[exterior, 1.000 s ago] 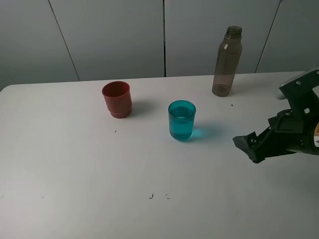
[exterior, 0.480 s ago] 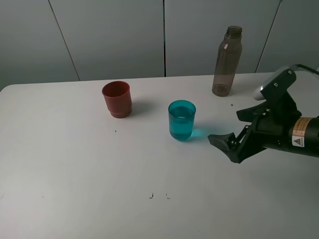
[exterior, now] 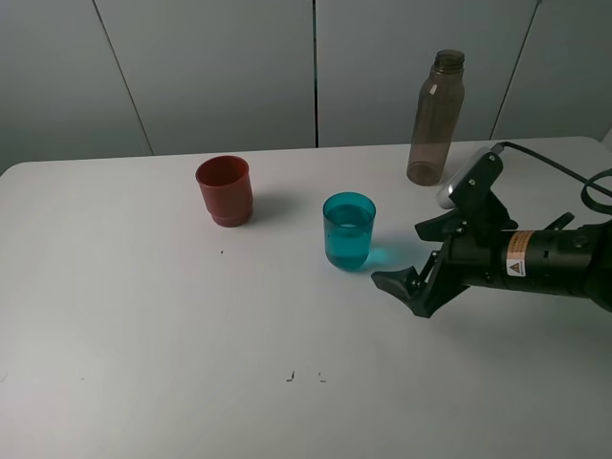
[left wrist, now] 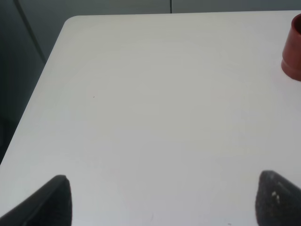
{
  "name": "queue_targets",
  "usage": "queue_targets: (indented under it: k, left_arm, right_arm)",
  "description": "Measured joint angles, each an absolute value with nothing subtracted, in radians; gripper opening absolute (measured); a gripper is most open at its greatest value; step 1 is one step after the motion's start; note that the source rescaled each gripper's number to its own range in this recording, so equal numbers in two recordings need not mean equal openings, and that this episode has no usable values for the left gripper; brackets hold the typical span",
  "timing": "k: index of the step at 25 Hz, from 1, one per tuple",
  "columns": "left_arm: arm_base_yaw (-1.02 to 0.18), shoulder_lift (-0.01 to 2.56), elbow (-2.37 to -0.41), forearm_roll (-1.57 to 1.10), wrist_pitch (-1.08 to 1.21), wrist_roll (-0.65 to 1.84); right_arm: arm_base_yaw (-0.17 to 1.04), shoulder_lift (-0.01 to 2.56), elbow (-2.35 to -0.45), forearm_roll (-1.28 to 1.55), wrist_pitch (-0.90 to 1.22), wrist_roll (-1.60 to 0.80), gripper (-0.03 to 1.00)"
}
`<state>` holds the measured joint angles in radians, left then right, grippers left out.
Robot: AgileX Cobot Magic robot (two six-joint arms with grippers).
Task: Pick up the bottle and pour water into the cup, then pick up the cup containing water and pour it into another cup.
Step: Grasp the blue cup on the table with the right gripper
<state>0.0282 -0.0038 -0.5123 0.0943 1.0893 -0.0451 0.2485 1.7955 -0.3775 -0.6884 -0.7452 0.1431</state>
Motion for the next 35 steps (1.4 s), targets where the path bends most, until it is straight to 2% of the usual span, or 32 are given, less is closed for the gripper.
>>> queue_targets:
  k: [9,35]
  left_arm:
    - [0.028,-0.004,-0.512,0.094,1.089,-0.045]
    - [0.028,-0.004,-0.512,0.094,1.089,-0.045]
  right_arm:
    - [0.248,1.885,-0.469,-0.699,-0.754,0.141,1.00]
    - [0.248,1.987,-0.530,-0.749,-0.883,0.063,1.00]
